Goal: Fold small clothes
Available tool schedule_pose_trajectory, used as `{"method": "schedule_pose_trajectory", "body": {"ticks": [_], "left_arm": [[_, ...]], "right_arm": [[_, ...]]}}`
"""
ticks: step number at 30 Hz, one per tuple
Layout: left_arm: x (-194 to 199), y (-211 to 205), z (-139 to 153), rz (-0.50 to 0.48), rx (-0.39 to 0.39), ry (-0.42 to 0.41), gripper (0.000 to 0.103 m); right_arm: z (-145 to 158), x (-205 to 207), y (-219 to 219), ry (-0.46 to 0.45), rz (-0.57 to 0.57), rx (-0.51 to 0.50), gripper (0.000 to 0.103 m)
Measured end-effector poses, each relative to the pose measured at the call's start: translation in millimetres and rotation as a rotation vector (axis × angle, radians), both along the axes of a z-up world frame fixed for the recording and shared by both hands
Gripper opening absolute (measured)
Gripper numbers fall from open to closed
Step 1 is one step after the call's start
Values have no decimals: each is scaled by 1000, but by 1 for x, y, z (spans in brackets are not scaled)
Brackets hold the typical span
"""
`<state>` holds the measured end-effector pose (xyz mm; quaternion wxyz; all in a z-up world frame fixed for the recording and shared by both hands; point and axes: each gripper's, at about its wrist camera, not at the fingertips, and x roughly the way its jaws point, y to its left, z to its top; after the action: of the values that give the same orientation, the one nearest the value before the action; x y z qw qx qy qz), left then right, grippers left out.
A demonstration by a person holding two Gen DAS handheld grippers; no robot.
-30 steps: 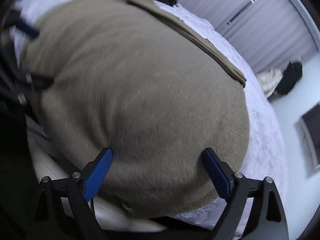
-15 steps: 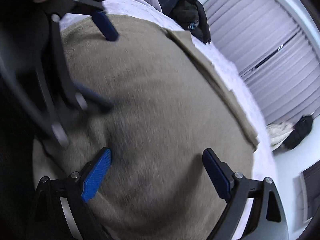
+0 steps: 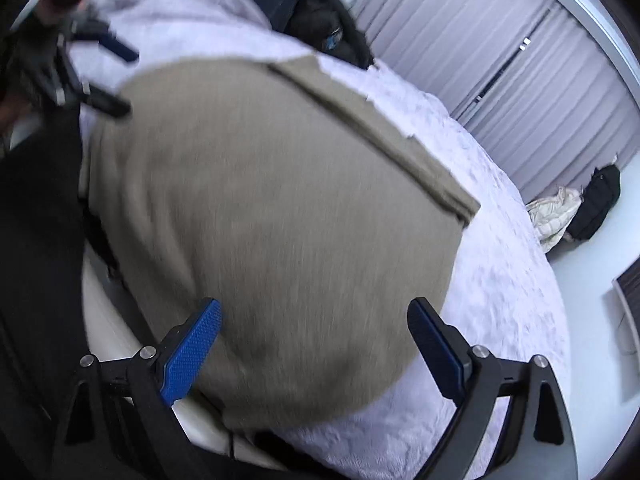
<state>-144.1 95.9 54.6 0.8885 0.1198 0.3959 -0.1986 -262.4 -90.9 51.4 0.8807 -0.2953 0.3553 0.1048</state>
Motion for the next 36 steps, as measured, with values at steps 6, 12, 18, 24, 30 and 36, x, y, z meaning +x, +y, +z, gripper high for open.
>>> {"method": "schedule_pose_trajectory", "body": {"ticks": [6,12,18,24,30,36], "left_arm": [[62,-32,-23,123,-38,191,103],[18,-15,-46,137,-18,178,103],[-27,-7,-77,170,47,237,103],[-50,20,-53,165,10,143,103],[-29,73,-63,277,-87,206,103],[-17,64,-65,162,-127,188,103]], "right_arm": [[7,89,34,110,-190,135,95],[-18,73,28,145,-300,255,97],[-39,34,25,152,-264,156,102],[-40,-4,9,206,-236,136,102],[-32,-6,-76,288,-364,520,101],[-39,-14,-84,316,-314,610,98]]}}
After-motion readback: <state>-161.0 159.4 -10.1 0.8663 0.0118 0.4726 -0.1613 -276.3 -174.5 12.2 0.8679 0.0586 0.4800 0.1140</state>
